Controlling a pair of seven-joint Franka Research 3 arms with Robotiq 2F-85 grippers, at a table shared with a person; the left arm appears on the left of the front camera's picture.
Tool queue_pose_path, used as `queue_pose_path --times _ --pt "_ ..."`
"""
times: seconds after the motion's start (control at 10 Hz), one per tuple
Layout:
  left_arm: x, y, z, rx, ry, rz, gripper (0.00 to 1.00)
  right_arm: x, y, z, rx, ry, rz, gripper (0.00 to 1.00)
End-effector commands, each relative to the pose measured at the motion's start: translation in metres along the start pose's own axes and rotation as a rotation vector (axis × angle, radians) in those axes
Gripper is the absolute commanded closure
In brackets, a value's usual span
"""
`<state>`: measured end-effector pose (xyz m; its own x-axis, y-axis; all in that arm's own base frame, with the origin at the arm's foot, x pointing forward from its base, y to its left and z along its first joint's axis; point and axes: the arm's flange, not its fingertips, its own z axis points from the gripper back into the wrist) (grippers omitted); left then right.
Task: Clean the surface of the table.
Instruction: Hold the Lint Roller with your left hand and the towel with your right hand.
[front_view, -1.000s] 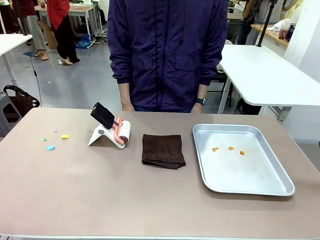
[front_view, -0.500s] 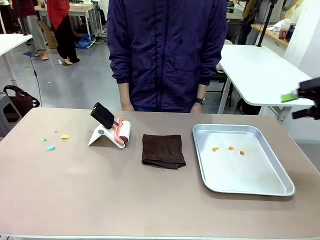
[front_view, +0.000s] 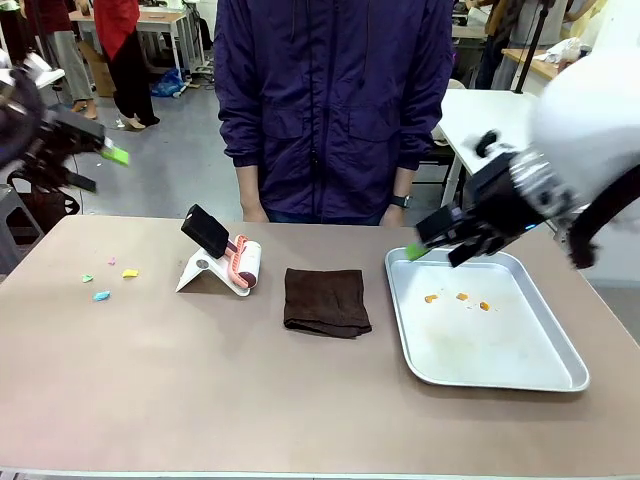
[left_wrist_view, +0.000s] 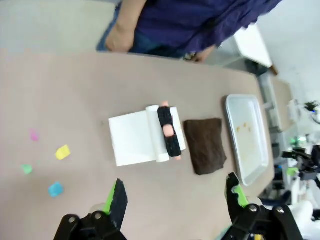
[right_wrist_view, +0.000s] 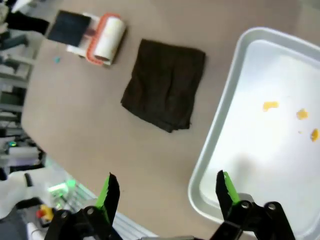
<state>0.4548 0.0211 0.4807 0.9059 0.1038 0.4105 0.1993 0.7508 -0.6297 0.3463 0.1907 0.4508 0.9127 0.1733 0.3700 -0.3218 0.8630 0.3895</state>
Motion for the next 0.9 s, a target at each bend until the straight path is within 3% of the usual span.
queue_pose_path --times 0.0,0.1,0.3,0.6,0.8 --pt "0.013 0.007 -0.028 0.036 0.077 -0.007 0.00 0.024 0.014 -0.044 -0.038 0.007 -0.109 0.00" --pt "0.016 0.011 -0.043 0.015 0.084 -0.003 0.00 0.026 0.023 -0.065 -0.023 0.021 -0.213 0.00" --pt "0.023 0.018 -0.067 0.015 0.129 0.016 0.00 0.024 0.028 -0.091 -0.037 0.070 -0.262 0.00" --pt "0.025 0.012 -0.073 -0.060 0.201 0.060 0.00 0.028 0.013 -0.078 -0.019 0.071 -0.361 0.00" --pt "0.019 0.021 -0.080 -0.012 0.150 0.024 0.00 0.019 0.017 -0.100 -0.021 0.093 -0.287 0.00"
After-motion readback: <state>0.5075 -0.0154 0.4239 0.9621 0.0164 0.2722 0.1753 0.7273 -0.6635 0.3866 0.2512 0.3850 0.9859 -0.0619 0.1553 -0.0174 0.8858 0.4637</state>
